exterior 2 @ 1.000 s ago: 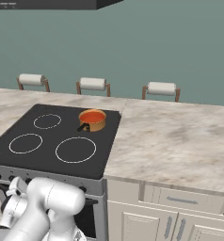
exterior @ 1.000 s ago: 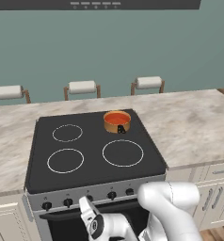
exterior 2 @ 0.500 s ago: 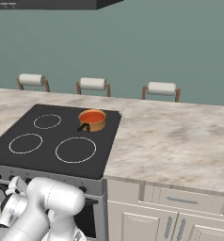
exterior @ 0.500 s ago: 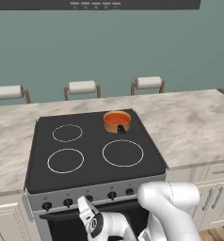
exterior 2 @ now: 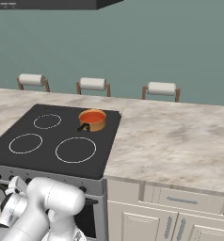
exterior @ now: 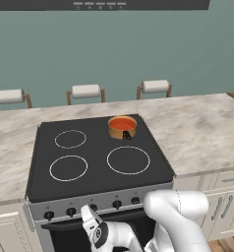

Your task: Wait until the marinara sauce is simmered to a deep red color and then turn off the stove.

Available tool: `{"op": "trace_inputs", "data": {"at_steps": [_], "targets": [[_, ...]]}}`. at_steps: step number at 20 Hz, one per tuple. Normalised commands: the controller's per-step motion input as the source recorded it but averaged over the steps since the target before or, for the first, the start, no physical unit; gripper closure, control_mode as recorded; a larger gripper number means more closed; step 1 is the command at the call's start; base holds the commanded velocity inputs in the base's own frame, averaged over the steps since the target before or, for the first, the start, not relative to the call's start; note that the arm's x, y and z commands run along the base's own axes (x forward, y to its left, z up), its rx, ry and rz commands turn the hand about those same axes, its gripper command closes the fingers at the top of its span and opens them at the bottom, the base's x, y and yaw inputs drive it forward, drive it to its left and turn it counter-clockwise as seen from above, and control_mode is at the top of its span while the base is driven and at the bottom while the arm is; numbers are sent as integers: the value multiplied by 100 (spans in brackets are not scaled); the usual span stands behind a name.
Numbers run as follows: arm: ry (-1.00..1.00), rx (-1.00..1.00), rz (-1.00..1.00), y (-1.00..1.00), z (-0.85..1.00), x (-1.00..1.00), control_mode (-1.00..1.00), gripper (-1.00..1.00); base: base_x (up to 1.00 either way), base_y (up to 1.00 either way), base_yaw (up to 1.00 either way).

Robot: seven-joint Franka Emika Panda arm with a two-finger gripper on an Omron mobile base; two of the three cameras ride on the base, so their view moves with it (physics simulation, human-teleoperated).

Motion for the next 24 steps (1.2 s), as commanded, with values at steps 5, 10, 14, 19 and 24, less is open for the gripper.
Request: {"op": "trace_inputs", "data": {"at_steps": [5,10,14,19,24], "targets": [[0,3,0,0,0,0,-100,100,0,0,0],[0,29,-11,-5,0,0,-100,100,0,0,0],[0,48,-30,-11,0,-1,-100,100,0,0,0],[0,54,-38,-5,-3,0,-100,100,0,0,0],[0,56,-44,-11,-12,-2,-100,100,0,0,0]]}}
